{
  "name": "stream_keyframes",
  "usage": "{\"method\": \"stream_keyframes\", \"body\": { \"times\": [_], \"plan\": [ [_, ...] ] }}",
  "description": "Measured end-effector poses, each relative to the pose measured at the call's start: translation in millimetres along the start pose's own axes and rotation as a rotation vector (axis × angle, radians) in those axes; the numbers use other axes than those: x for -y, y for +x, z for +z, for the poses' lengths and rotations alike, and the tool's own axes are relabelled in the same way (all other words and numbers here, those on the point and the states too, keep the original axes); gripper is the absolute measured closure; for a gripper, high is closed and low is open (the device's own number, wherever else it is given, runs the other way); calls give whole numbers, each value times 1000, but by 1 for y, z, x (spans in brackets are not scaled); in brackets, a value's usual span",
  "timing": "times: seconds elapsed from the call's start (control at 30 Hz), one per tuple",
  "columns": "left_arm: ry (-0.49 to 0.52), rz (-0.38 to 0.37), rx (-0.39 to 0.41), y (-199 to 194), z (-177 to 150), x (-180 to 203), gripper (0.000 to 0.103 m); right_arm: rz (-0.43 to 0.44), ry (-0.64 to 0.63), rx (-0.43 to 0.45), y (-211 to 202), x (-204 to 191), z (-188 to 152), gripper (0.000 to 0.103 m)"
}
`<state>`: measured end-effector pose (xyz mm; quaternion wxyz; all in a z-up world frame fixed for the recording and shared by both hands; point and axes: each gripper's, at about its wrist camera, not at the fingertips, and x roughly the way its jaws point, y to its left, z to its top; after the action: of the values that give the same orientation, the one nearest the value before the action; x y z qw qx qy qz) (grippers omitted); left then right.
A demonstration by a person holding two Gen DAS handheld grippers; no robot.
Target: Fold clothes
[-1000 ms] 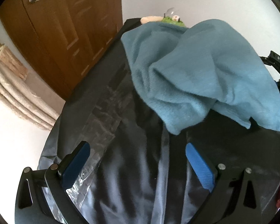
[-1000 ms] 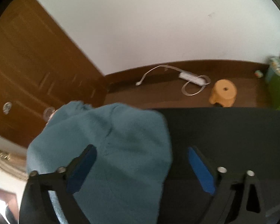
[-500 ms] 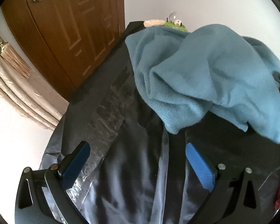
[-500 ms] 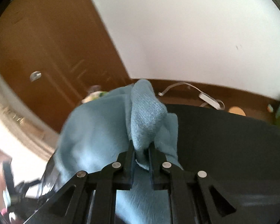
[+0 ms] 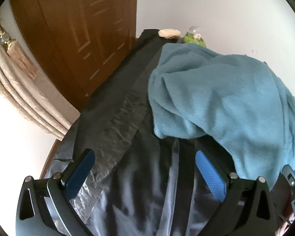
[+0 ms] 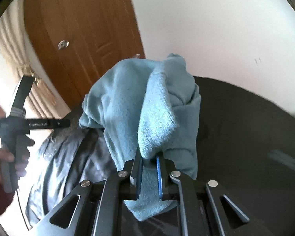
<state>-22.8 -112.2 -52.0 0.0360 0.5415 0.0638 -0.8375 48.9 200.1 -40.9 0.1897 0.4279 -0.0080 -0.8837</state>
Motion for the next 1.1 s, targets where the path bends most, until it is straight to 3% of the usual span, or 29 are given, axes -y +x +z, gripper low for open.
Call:
{"method": "stream_keyframes", "body": {
  "times": [0.1, 0.2, 0.27, 0.3, 0.43, 0.53, 0.73, 0.8, 0.93, 1.1],
  "plan": [
    [8, -1, -3, 1, 0, 4, 0, -4, 59, 9, 2, 10, 8, 89],
    [-4, -12, -13, 3, 0, 3, 0, -3, 107, 15, 3, 22, 18, 72],
    [-9, -19, -18, 3, -1, 2, 0, -10, 134, 28, 3, 33, 25, 35],
    [-9, -18, -16, 3, -2, 2, 0, -14, 147, 35, 3, 38, 29, 30],
    [-19, -15, -17, 2, -6, -6, 0, -27, 201, 62, 3, 60, 43, 29],
    [-34, -11, -19, 2, -7, -14, 0, 23, 293, 51, 14, 86, 53, 29],
    [-42, -3, -26, 1, -11, -24, 0, 314, 598, 33, 51, 141, 60, 29],
    [-40, 0, -28, 1, -12, -25, 0, 341, 669, 17, 65, 155, 62, 29],
    [-36, 4, -30, 0, -13, -27, 0, 296, 739, -21, 78, 171, 60, 32],
    [-47, 0, -38, 2, -14, -31, 0, 56, 670, -40, 68, 177, 53, 32]
  ]
}}
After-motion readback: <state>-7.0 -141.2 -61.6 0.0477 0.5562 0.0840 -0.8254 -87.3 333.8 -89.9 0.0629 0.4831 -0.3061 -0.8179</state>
